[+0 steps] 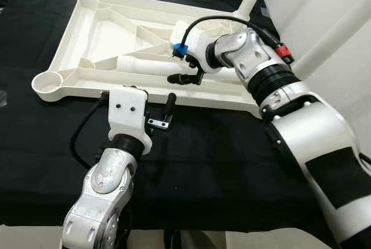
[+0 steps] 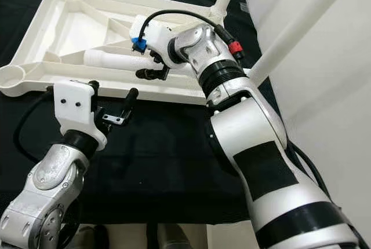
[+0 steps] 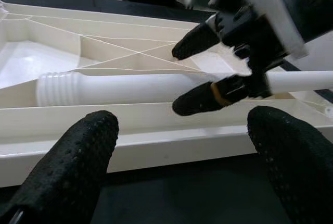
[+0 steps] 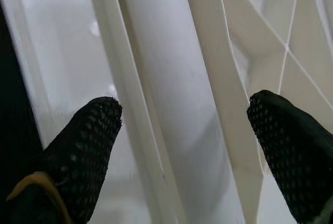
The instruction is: Building children table
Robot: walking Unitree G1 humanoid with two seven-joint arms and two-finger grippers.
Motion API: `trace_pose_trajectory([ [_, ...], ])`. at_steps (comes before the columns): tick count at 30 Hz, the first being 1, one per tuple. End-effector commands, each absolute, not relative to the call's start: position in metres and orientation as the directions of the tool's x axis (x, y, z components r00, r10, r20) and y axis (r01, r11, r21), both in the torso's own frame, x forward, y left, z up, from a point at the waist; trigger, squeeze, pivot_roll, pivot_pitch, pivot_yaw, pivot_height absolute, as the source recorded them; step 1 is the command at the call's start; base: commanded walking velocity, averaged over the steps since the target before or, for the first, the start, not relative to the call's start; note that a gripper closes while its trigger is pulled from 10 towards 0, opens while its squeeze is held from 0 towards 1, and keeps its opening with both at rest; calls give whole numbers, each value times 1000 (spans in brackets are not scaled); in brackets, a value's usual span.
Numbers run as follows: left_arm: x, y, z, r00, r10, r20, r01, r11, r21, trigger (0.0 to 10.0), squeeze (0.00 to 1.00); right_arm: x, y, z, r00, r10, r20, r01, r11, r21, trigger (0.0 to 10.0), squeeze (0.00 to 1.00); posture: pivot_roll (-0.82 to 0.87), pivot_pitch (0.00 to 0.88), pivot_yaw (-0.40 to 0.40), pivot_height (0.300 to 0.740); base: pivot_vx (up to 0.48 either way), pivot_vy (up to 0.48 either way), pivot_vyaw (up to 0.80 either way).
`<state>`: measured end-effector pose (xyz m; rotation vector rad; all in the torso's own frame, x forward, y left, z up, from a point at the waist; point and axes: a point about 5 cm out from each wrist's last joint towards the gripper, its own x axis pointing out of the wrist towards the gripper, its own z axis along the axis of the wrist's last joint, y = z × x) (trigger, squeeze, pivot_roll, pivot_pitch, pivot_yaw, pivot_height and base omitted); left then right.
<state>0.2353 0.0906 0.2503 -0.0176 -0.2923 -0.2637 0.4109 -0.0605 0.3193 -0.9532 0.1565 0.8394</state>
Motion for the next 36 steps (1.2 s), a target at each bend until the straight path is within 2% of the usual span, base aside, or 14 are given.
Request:
trace_pose_trajectory([
  [1, 230, 86, 249, 924, -264, 278, 271, 962, 13, 10000, 0, 413, -65, 316, 713, 520, -471, -672, 314, -671, 10000, 0, -44, 317, -247, 740, 0, 0, 0],
  [4, 229, 86, 248, 926, -258, 275, 267, 964, 5, 10000, 0, 416, -65, 318, 769, 488, -413, -609, 366, -703, 10000, 0, -43, 323, -257, 740, 0, 0, 0],
  [18, 229, 85, 247, 932, -244, 267, 254, 967, -5, 10000, 0, 415, -66, 348, 817, 487, -310, -528, 414, -741, 10000, 0, -58, 324, -269, 740, 0, 0, 0],
  [26, 231, 85, 246, 936, -238, 258, 244, 970, 8, 10000, 0, 412, -63, 360, 803, 510, -307, -529, 375, -761, 10000, 0, -60, 318, -267, 740, 0, 0, 0],
  [36, 230, 86, 246, 938, -230, 259, 238, 971, -2, 10000, 0, 411, -57, 353, 780, 523, -344, -551, 312, -774, 10000, 0, -61, 319, -266, 740, 0, 0, 0],
])
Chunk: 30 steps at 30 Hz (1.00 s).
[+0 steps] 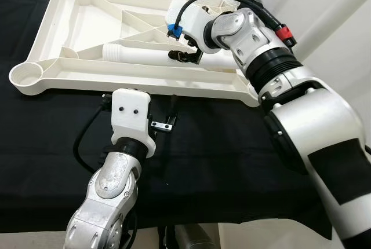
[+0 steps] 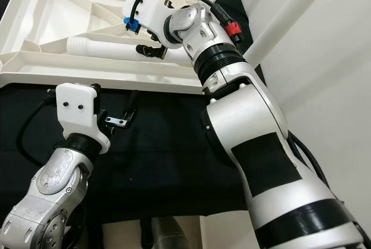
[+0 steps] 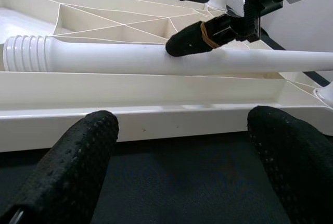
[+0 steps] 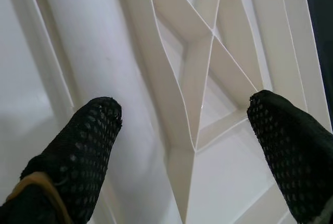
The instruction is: Building children table
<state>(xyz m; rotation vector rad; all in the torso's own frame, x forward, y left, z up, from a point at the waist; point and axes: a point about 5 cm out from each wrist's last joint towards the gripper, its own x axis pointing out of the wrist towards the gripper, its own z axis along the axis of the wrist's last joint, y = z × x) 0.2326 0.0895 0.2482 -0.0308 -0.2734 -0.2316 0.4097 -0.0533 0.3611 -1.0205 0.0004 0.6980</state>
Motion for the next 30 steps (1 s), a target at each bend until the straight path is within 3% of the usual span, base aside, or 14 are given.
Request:
trace_pose_trajectory([
  [1, 230, 86, 246, 938, -230, 259, 238, 971, -2, 10000, 0, 411, -57, 353, 780, 523, -344, -551, 312, -774, 10000, 0, -61, 319, -266, 740, 0, 0, 0],
  [10, 230, 87, 245, 939, -230, 254, 237, 971, 3, 10000, 0, 411, -56, 356, 795, 509, -329, -520, 294, -802, 10000, 0, -63, 326, -266, 740, 0, 0, 0],
  [16, 230, 86, 245, 939, -231, 254, 238, 971, 1, 10000, 0, 412, -53, 342, 795, 478, -372, -521, 225, -823, 10000, 0, -66, 331, -268, 740, 0, 0, 0],
  [30, 229, 87, 244, 942, -225, 250, 233, 972, -1, 10000, 0, 413, -52, 324, 772, 460, -439, -559, 161, -814, 10000, 0, -72, 337, -271, 740, 0, 0, 0],
])
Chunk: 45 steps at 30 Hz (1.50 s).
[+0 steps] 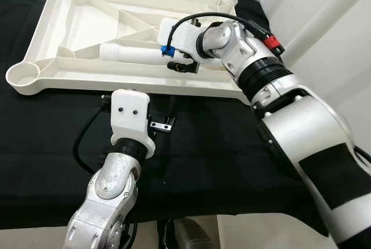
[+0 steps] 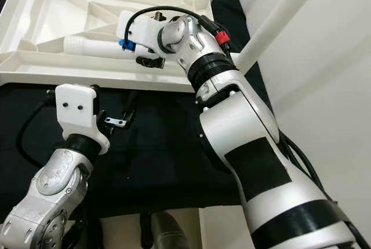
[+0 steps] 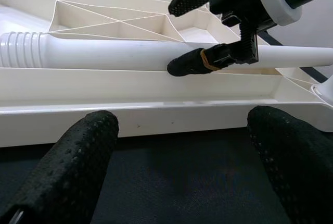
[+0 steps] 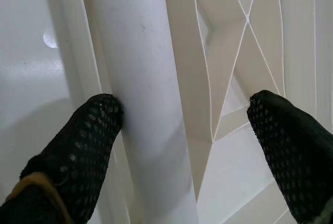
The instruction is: Building children table
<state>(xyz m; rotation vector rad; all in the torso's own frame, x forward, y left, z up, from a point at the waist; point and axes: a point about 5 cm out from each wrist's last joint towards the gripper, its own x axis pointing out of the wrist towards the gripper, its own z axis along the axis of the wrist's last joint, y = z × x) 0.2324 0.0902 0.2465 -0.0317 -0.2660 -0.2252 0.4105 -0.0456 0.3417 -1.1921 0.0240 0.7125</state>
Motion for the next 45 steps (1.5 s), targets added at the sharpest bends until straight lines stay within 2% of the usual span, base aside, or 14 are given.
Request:
trace_pose_trajectory([
  [1, 229, 87, 244, 942, -225, 250, 233, 972, -1, 10000, 0, 413, -52, 324, 772, 460, -439, -559, 161, -814, 10000, 0, -72, 337, -271, 740, 0, 0, 0],
  [12, 229, 87, 244, 942, -221, 252, 231, 973, -11, 10000, 0, 414, -43, 325, 825, 439, -357, -469, 177, -865, 10000, 0, -77, 347, -275, 740, 0, 0, 0],
  [19, 228, 86, 244, 943, -219, 250, 229, 973, -10, 10000, 0, 412, -30, 317, 817, 448, -364, -448, 95, -889, 10000, 0, -84, 355, -282, 740, 0, 0, 0],
  [23, 228, 86, 244, 943, -218, 250, 228, 974, -11, 10000, 0, 411, -26, 315, 815, 457, -356, -439, 85, -895, 10000, 0, -85, 356, -284, 740, 0, 0, 0],
  [32, 227, 86, 244, 944, -216, 250, 227, 974, -14, 10000, 0, 407, -13, 303, 792, 467, -394, -434, -25, -901, 10000, 0, -92, 352, -282, 740, 0, 0, 0],
  [39, 226, 85, 244, 944, -217, 250, 229, 973, -18, 10000, 0, 403, -5, 295, 765, 477, -434, -474, -40, -879, 10000, 0, -91, 355, -286, 740, 0, 0, 0],
  [40, 225, 86, 244, 944, -216, 249, 228, 973, -20, 10000, 0, 403, -3, 295, 761, 483, -433, -480, -30, -877, 0, 0, -91, 358, -288, 740, 0, 0, 0],
  [45, 224, 86, 244, 945, -214, 247, 226, 974, -22, 10000, 0, 402, 0, 300, 757, 500, -422, -484, -5, -875, 0, 0, -91, 358, -288, 740, 0, 0, 0],
])
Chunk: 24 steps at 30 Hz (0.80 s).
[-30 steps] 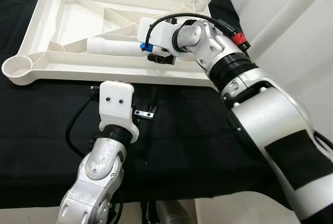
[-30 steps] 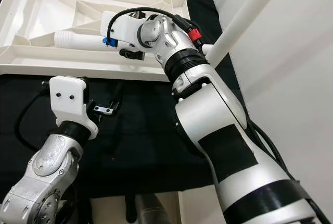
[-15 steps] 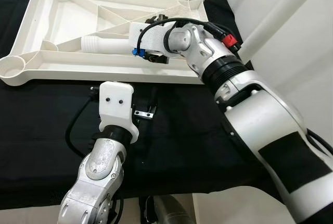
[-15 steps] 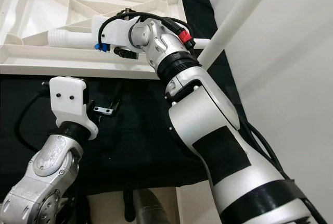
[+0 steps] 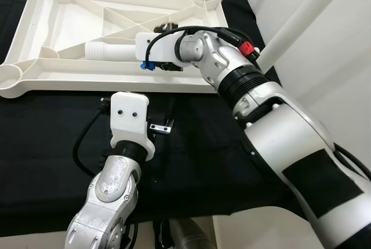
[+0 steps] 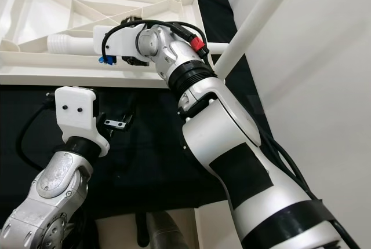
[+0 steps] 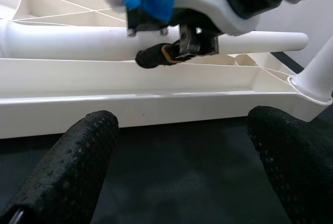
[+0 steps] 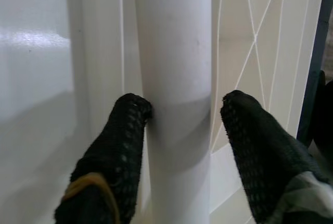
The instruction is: Building children table
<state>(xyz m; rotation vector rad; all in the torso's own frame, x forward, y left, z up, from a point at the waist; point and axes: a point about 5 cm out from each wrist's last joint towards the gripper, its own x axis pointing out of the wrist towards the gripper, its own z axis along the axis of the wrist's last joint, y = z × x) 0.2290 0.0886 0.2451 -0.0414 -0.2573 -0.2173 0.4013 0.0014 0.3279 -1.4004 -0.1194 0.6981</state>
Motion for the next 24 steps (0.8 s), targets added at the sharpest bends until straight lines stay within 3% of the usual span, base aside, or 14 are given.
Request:
trace_pose_trajectory([
  [1, 224, 86, 244, 945, -213, 247, 225, 974, -22, 10000, 0, 401, 2, 303, 754, 508, -416, -486, 6, -874, 7608, 0, -92, 357, -290, 740, 0, 0, 0],
  [5, 224, 86, 244, 945, -213, 248, 225, 974, -23, 10000, 0, 401, 3, 305, 753, 513, -413, -488, 14, -873, 7608, 0, -92, 357, -290, 740, 0, 0, 0],
  [6, 224, 85, 243, 945, -214, 246, 227, 974, -24, 10000, 0, 400, 5, 307, 751, 517, -411, -489, 18, -872, 10000, 0, -99, 356, -291, 740, 0, 0, 0],
  [13, 223, 81, 244, 943, -222, 248, 238, 971, -34, 10000, 0, 397, 16, 312, 780, 502, -375, -428, -10, -904, 10000, 0, -116, 369, -299, 740, 0, 0, 0],
  [24, 216, 78, 248, 945, -212, 248, 232, 971, -54, 10000, 0, 390, 33, 300, 754, 513, -409, -434, -77, -898, 10000, 0, -127, 413, -333, 740, 0, 0, 0],
])
